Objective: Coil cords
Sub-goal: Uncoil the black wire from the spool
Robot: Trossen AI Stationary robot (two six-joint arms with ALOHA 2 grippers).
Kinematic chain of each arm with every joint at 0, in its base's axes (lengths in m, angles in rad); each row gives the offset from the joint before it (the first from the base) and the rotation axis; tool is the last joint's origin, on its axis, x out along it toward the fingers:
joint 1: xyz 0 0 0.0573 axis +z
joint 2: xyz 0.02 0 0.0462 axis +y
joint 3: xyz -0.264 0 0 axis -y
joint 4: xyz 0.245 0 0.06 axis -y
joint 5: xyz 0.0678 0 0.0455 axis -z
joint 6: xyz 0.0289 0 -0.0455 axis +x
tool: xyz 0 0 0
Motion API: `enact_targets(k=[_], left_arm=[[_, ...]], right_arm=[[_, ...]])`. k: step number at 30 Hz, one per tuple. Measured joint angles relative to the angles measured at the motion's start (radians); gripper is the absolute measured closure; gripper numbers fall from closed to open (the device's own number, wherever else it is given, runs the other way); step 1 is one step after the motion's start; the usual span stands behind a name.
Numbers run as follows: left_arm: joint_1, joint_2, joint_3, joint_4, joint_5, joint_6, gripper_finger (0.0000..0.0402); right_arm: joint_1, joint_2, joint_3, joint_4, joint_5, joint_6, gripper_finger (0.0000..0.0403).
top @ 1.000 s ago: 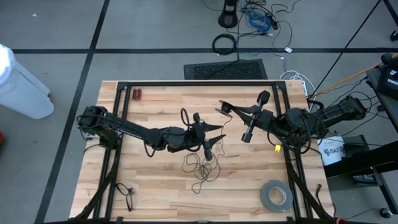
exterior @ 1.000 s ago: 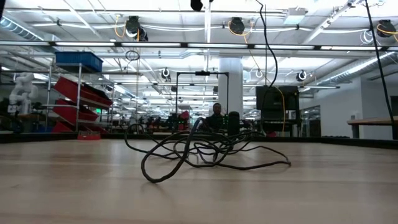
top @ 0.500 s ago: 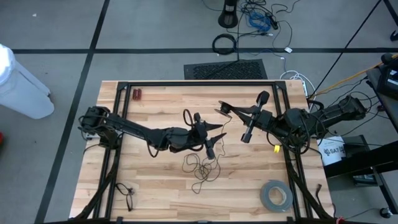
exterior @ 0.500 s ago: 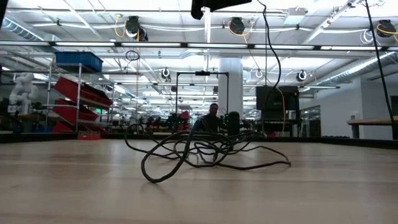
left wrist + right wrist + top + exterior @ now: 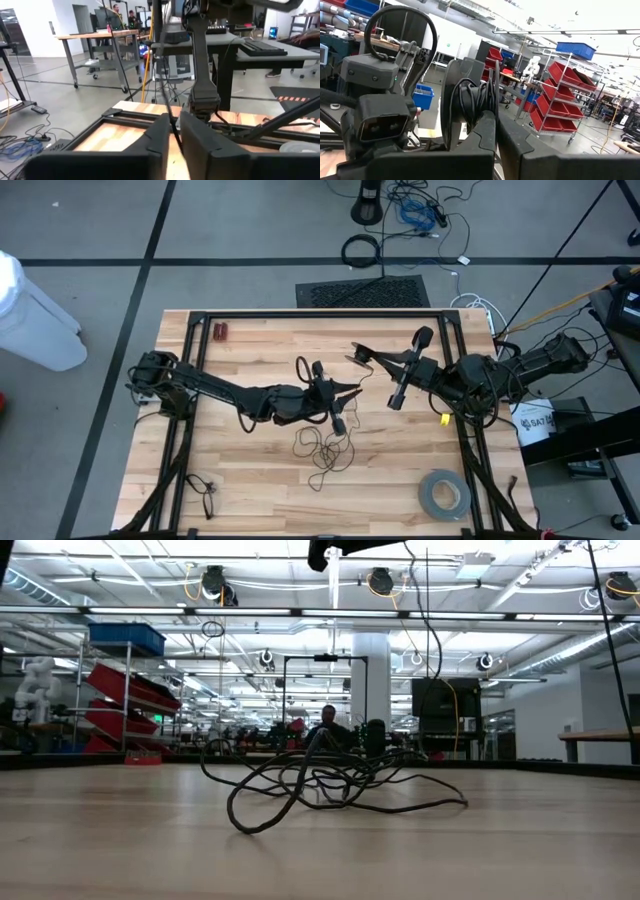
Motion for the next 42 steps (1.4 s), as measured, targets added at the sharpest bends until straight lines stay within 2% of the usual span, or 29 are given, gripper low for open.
enact_targets(k=[4,9,17,20,31,35,42], left_arm=[[0.0,0.0,0.0,-0.004,0.0,0.014,0.0393],[-0.001,0.0,0.0,-0.003,0.003,0.025,0.0397],[-0.004,0.0,0.0,0.054,0.111,0.018,0.04],[-0.018,-0.003,0.0,0.092,0.12,0.02,0.04],[-0.083,-0.038,0.063,0.096,0.146,0.134,0.0401],[-0.108,-0.062,0.066,0.057,0.09,0.19,0.0401],[-0.147,-0.225,0.067,-0.276,-0.112,0.22,0.0401]], right_arm=[[0.0,0.0,0.0,0.0,0.0,0.0,0.0403],[0.0,0.0,0.0,-0.014,0.0,0.0,0.0403],[-0.012,0.0,0.0,-0.037,0.001,0.004,0.0403],[-0.031,0.0,0.0,-0.077,0.002,0.027,0.0403],[-0.068,0.0,0.0,-0.173,0.001,0.083,0.0403],[-0.057,0.0,0.0,-0.198,0.0,0.066,0.0403],[-0.005,0.0,0.0,-0.224,0.0,-0.034,0.0403]])
